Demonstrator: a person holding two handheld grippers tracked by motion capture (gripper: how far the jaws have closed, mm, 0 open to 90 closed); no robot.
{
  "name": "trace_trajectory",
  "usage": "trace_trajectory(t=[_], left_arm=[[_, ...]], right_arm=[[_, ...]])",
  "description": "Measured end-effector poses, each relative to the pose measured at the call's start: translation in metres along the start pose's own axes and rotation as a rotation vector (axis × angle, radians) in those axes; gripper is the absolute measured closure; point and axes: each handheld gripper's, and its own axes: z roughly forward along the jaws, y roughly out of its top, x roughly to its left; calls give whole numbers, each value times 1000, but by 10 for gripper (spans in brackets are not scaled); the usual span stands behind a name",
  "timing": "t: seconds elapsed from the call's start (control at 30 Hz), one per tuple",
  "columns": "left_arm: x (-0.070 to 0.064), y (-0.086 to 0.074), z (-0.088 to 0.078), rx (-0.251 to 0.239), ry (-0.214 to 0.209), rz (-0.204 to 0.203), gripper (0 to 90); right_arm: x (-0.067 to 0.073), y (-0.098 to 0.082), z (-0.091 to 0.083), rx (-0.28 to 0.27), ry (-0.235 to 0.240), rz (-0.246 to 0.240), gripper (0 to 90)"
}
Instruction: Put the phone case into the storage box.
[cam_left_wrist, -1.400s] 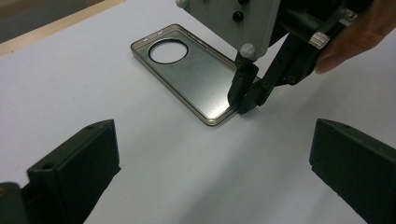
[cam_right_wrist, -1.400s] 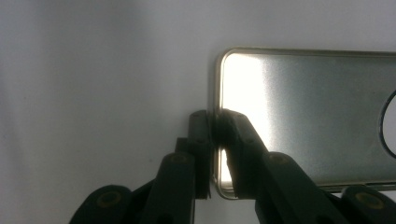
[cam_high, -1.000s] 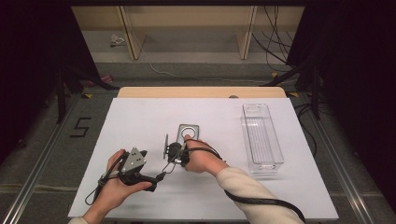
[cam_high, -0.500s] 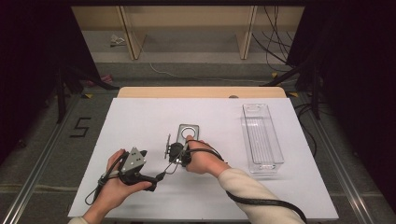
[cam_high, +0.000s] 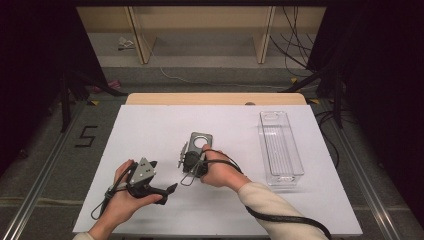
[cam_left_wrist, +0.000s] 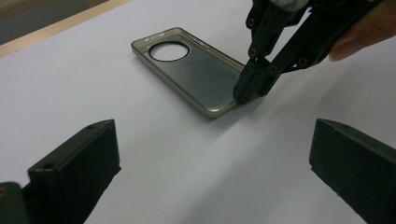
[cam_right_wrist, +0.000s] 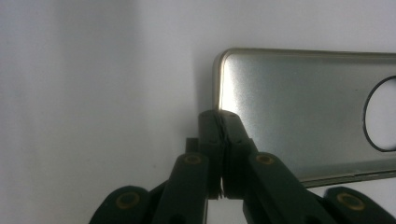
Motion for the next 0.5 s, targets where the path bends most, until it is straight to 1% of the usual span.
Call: trace_trajectory(t=[0.13, 0.2, 0.4, 0.47, 0.5], left_arm=[[1, 0, 0, -1, 2, -1, 12], [1, 0, 0, 0, 4, -2, 12], [2, 0, -1, -4, 11, -7, 12], [3, 0, -1, -4, 10, -8, 12], [3, 0, -1, -5, 11, -7, 12]], right_arm=[[2, -6, -5, -35, -3, 15, 891], [2, -10, -8, -62, -6, 16, 891], [3, -19, -14, -124, -21, 29, 891], [4, -21, -16, -144, -27, 41, 891], [4, -22, -17, -157, -29, 38, 891]])
